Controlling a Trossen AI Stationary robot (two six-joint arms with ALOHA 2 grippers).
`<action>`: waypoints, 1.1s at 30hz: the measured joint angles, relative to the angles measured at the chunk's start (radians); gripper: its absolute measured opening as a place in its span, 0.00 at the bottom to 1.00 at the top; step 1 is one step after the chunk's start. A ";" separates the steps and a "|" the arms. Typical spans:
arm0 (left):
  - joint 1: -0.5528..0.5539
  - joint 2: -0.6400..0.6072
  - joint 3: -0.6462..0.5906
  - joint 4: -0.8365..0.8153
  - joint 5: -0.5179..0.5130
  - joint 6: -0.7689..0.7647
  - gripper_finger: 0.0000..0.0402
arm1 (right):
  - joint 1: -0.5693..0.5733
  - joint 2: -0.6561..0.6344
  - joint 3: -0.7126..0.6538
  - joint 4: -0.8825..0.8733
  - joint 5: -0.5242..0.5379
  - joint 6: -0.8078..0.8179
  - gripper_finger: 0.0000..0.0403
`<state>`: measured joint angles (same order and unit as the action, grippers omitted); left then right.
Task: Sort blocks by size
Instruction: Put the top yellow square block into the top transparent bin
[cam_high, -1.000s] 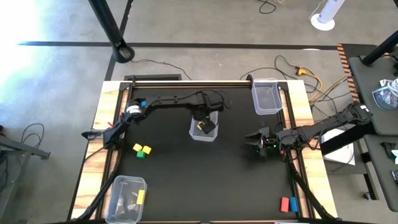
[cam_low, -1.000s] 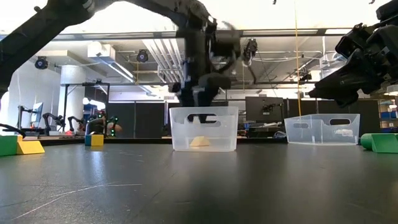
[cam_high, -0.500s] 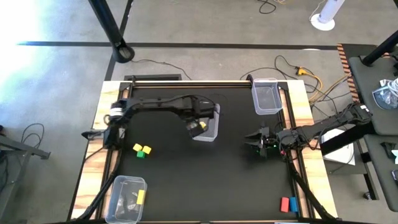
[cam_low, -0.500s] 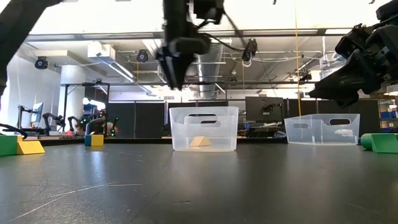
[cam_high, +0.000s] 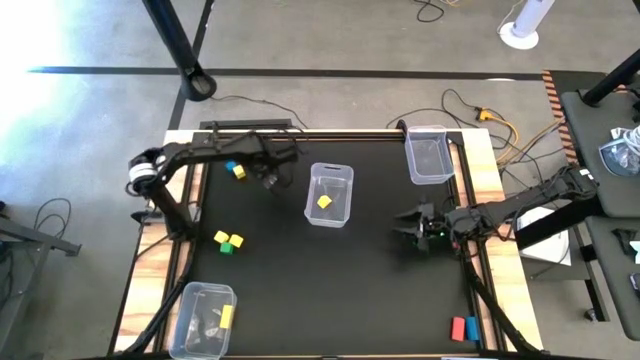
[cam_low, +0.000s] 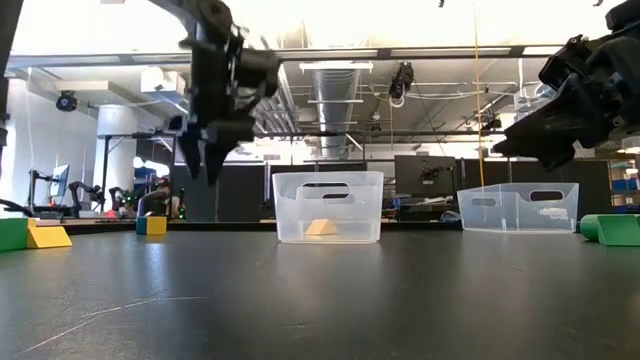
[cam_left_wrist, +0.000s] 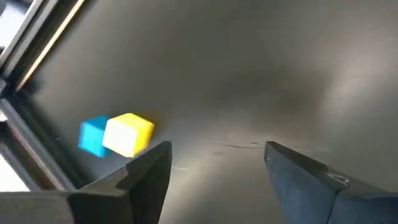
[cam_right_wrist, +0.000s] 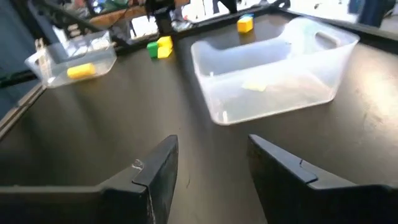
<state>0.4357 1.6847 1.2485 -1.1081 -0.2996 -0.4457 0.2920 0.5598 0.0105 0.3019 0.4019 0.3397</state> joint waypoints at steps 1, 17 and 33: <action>0.032 0.009 -0.008 0.016 0.000 0.025 0.60 | 0.000 -0.001 0.000 0.006 0.015 -0.001 0.46; 0.309 0.248 0.101 -0.082 0.030 0.362 0.60 | -0.005 0.000 0.000 0.025 0.073 -0.023 0.47; 0.339 0.344 0.163 -0.253 -0.028 0.442 0.60 | -0.005 0.000 0.000 0.017 0.073 0.001 0.48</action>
<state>0.7742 2.0283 1.4117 -1.3613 -0.3275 -0.0033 0.2874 0.5602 0.0103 0.3187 0.4747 0.3408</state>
